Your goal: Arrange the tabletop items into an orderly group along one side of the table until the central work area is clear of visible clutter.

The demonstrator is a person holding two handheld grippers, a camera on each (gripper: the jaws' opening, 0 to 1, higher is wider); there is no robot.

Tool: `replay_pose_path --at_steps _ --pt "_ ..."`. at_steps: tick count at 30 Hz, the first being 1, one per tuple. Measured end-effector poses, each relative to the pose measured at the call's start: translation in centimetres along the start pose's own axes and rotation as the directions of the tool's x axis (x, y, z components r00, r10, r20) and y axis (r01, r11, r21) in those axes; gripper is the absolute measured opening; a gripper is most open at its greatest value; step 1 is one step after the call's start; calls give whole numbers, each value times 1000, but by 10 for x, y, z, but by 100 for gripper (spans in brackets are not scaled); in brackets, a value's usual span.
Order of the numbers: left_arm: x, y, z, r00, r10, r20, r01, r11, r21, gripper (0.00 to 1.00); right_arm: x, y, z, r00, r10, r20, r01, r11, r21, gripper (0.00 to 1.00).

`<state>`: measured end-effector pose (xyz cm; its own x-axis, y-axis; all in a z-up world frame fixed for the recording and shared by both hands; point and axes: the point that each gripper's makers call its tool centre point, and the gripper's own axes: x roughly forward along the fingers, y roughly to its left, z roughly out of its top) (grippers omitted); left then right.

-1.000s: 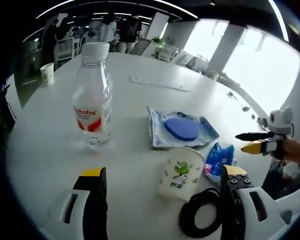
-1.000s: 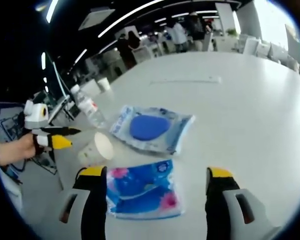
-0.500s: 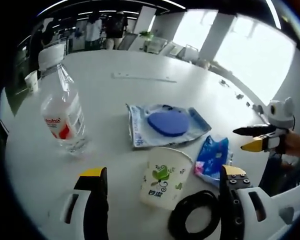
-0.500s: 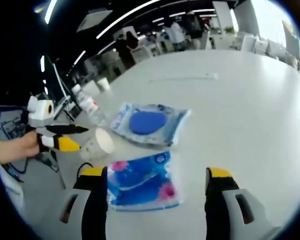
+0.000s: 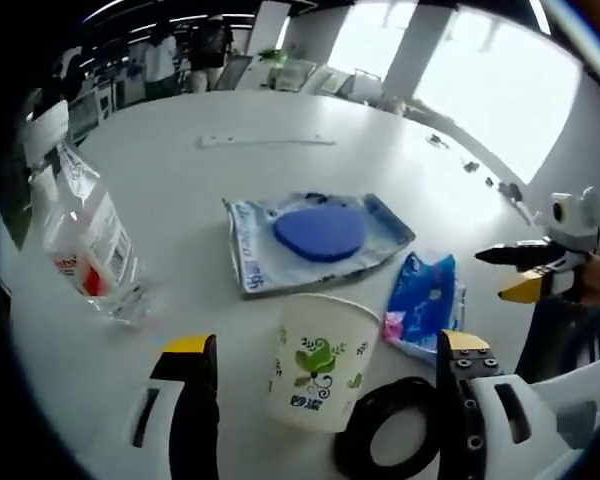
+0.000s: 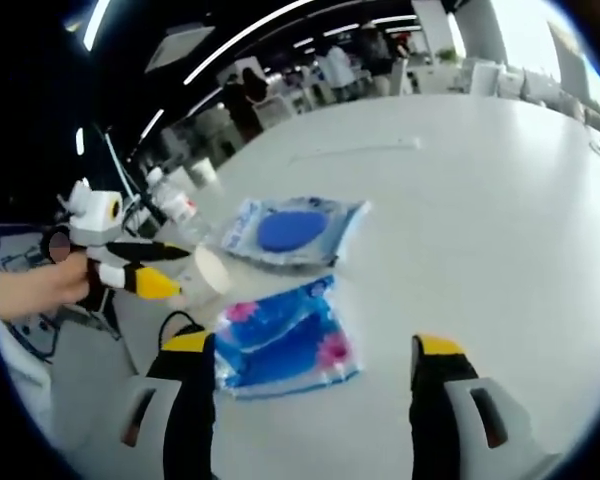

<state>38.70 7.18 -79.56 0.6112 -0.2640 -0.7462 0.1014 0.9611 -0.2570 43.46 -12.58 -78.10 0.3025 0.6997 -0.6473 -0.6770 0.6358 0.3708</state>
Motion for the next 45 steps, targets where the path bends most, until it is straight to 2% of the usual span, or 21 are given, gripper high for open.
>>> replay_pose_path --at_steps 6,9,12,19,22,25,30,35,38,41,44,45 --pt "9 -4 -6 999 -12 -47 13 1000 16 80 -6 -2 -5 1000 -5 7 5 1000 14 78" --pt "10 -6 -6 998 -16 -57 19 998 60 67 -10 -6 -11 1000 -11 -2 11 1000 25 77" --pt "14 -6 -10 997 -25 -78 29 998 55 69 -14 -10 -12 1000 -19 7 18 999 40 77" --pt "15 -4 -13 993 -17 -115 26 996 80 63 -18 -13 -11 999 -28 25 26 998 55 77" --pt "15 -5 -12 992 -17 -122 28 996 90 54 -18 -12 -13 999 -27 27 25 998 60 76" --pt "15 -3 -15 990 -12 -143 29 993 112 40 -17 -10 -17 999 -24 22 23 998 64 76" --pt "14 -3 -16 989 -24 -143 39 994 106 37 -16 -10 -19 1000 -23 18 22 997 70 75" --pt "7 0 -8 997 -22 -77 28 997 77 32 -16 -8 -14 1000 -18 25 17 998 65 75" --pt "2 0 4 1000 -25 8 25 999 46 32 -15 -8 -10 999 -15 31 13 998 59 75" --pt "-4 5 16 995 -12 99 15 1000 -21 32 -14 -5 -3 999 -10 39 8 999 51 75" --pt "-11 9 25 984 -7 177 21 997 -77 32 -10 -2 2 999 -1 41 0 999 40 75" --pt "-13 10 24 985 0 174 12 998 -68 32 -9 1 4 999 3 42 -5 999 36 75"
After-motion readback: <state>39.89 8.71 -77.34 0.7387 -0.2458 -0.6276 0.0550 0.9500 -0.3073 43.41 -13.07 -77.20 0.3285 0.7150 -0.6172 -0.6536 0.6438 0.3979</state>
